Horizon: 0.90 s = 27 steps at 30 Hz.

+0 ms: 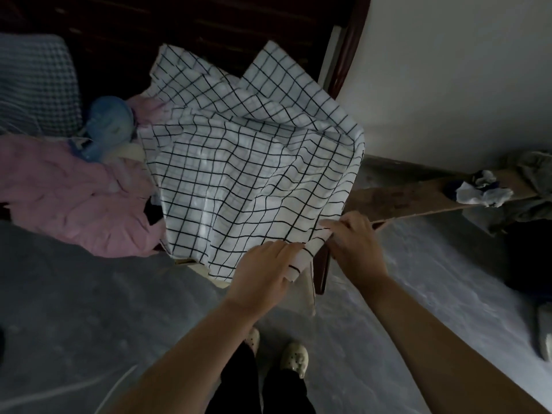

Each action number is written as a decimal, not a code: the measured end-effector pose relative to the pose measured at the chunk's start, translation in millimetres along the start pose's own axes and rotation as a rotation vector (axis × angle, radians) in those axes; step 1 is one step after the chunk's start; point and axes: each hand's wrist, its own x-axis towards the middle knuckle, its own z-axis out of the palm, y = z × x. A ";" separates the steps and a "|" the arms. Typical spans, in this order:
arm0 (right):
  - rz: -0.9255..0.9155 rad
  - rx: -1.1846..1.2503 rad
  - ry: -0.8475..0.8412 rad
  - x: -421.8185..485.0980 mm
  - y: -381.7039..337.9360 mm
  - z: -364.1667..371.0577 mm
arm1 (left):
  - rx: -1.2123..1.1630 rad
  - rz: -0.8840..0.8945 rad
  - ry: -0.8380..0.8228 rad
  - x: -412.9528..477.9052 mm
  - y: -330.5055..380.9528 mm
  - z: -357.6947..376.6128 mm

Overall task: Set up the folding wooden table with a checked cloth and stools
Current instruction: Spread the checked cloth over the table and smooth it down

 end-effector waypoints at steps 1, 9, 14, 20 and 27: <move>0.002 -0.028 0.031 6.2 -7.9 -6.2 | 0.015 0.001 0.006 -3.9 -1.9 -14.2; -0.237 -0.047 -0.037 42.0 -78.3 -32.5 | 0.108 -0.072 0.135 -50.8 -22.6 -115.8; -0.302 -0.053 -0.013 37.6 -141.9 -52.9 | 0.184 -0.089 0.304 -78.2 1.3 -169.7; -0.406 -0.148 -0.049 37.2 -194.5 -63.0 | 0.440 -0.245 0.128 -70.3 31.0 -184.3; -0.449 0.014 0.043 16.9 -232.2 -83.1 | 0.405 -0.337 0.096 -72.6 2.6 -210.6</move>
